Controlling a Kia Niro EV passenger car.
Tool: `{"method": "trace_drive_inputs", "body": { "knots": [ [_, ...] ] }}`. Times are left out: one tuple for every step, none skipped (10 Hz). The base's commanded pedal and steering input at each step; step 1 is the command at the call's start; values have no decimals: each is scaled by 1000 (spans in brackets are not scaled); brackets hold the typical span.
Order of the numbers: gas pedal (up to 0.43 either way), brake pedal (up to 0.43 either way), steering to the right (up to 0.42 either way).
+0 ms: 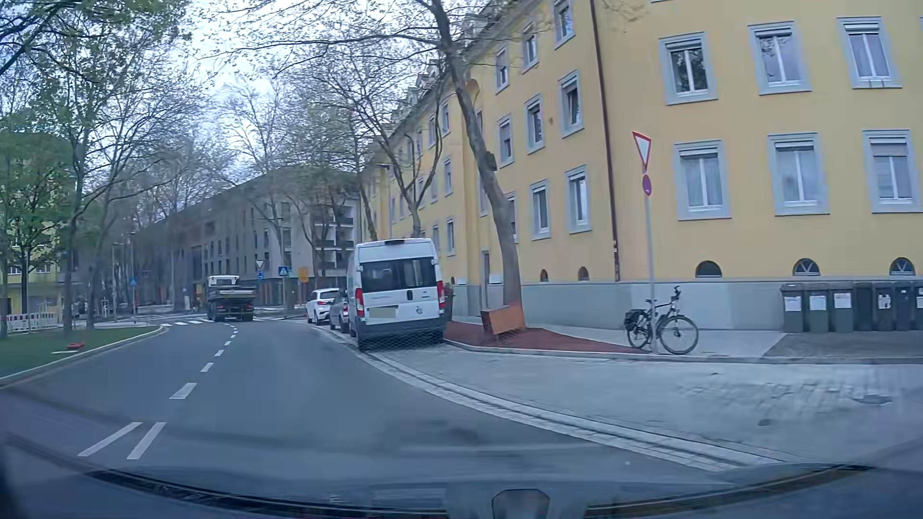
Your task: Follow the waypoints while adhering to traffic rules and regulations
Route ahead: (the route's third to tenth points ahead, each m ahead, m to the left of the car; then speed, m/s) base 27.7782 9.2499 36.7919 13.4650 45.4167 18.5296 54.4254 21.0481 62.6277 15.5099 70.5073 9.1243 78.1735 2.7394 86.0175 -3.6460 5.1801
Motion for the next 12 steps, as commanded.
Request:
{"method": "trace_drive_inputs", "body": {
  "knots": [
    [79,0,-305],
    [87,0,-294],
    [87,0,-284],
    [87,0,-270],
    [87,0,-252],
    [87,0,-237],
    [87,0,-213],
    [87,0,-187],
    [98,0,-167],
    [98,0,-149],
    [98,0,-129],
    [98,0,-112]
  ]
}}
